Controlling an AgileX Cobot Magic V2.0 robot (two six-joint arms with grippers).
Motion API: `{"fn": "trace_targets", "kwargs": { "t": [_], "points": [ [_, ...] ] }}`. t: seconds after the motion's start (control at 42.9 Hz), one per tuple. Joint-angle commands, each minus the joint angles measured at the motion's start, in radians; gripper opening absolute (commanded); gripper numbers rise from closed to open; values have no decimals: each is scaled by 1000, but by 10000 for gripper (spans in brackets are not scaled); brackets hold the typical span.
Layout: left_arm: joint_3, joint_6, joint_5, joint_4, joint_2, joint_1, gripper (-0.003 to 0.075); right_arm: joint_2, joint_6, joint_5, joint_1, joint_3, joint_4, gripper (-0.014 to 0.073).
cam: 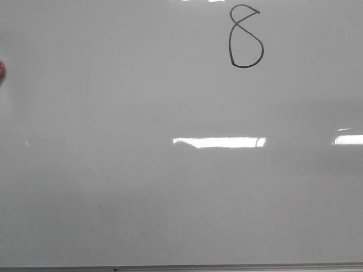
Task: Write number 8 on whiteboard
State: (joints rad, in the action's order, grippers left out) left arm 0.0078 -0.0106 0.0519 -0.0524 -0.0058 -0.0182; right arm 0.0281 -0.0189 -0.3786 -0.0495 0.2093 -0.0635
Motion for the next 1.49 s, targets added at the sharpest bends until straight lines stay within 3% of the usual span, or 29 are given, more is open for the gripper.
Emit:
{"fn": "trace_targets", "kwargs": {
  "t": [0.0,0.256,0.629,1.468],
  "points": [
    [12,-1,-83,-1,-13,-2,-21,-29,0,182,26,-61,-11,-69],
    [12,-1,-83,-1,-13,-2,-21,-57,0,410,36,-237,-11,-69],
    [12,-1,-83,-1,-13,-2,-21,-57,0,404,45,-233,120,-69],
    [12,-1,-83,-1,-13,-2,-21,-57,0,446,67,-233,120,-69]
  ]
}}
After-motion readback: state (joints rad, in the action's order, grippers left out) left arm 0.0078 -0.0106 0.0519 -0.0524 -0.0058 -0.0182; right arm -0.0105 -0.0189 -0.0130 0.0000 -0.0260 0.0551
